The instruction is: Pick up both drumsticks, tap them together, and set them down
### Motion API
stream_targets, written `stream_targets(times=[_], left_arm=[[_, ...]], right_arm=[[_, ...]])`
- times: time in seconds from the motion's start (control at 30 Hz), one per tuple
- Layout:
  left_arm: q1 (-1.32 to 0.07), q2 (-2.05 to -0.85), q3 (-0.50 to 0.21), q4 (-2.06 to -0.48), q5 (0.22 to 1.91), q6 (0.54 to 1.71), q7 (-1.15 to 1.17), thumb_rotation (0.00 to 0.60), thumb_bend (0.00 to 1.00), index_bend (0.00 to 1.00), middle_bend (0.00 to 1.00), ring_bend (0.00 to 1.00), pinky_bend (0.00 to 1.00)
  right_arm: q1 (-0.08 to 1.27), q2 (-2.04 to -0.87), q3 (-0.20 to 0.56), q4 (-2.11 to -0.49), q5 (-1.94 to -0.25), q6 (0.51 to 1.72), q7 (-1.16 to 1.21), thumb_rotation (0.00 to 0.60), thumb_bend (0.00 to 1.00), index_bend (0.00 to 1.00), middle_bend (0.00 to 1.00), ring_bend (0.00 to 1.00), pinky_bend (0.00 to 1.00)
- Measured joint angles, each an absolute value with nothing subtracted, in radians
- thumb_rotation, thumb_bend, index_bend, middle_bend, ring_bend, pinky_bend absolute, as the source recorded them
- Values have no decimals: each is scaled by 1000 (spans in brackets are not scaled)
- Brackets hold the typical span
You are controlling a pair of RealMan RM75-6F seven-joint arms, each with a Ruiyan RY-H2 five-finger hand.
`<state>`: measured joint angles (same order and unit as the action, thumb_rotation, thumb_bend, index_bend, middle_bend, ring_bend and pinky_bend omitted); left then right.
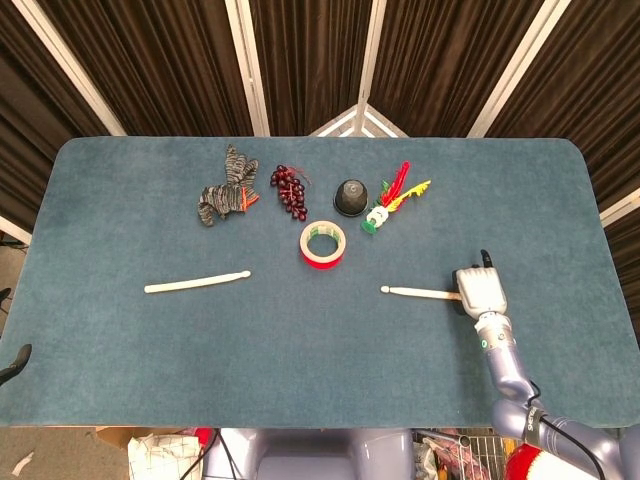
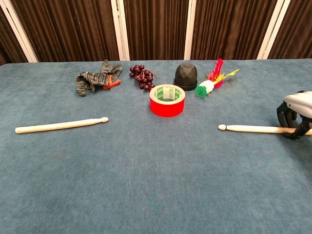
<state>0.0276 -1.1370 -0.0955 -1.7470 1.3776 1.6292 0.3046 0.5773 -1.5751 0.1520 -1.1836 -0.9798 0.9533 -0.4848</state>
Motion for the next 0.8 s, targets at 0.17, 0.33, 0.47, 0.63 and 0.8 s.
stream_targets(times=[0.17, 0.33, 0.47, 0.63, 0.8], left_arm=[[26, -1138, -95, -1746, 1377, 1626, 306, 600, 370, 165, 125, 0, 0], [26, -1139, -95, -1746, 1379, 1627, 305, 600, 370, 165, 125, 0, 0], [24, -1141, -93, -1747, 1381, 1625, 310, 600, 369, 165, 125, 0, 0], [23, -1144, -93, -1748, 1381, 1624, 313, 600, 370, 165, 126, 0, 0], [19, -1145, -93, -1741, 1390, 1621, 309, 600, 370, 186, 152, 0, 0]], right_arm=[[576, -1558, 153, -1196, -1029, 967, -434, 600, 418, 747, 616, 391, 14], [570, -1534, 147, -1210, -1089, 983, -383, 600, 419, 749, 619, 391, 14], [565, -1520, 139, -1214, -1135, 994, -339, 600, 429, 759, 623, 391, 14], [562, -1514, 129, -1204, -1180, 1007, -304, 600, 435, 760, 623, 391, 15], [558, -1504, 128, -1206, -1221, 1029, -251, 600, 435, 760, 624, 392, 14]])
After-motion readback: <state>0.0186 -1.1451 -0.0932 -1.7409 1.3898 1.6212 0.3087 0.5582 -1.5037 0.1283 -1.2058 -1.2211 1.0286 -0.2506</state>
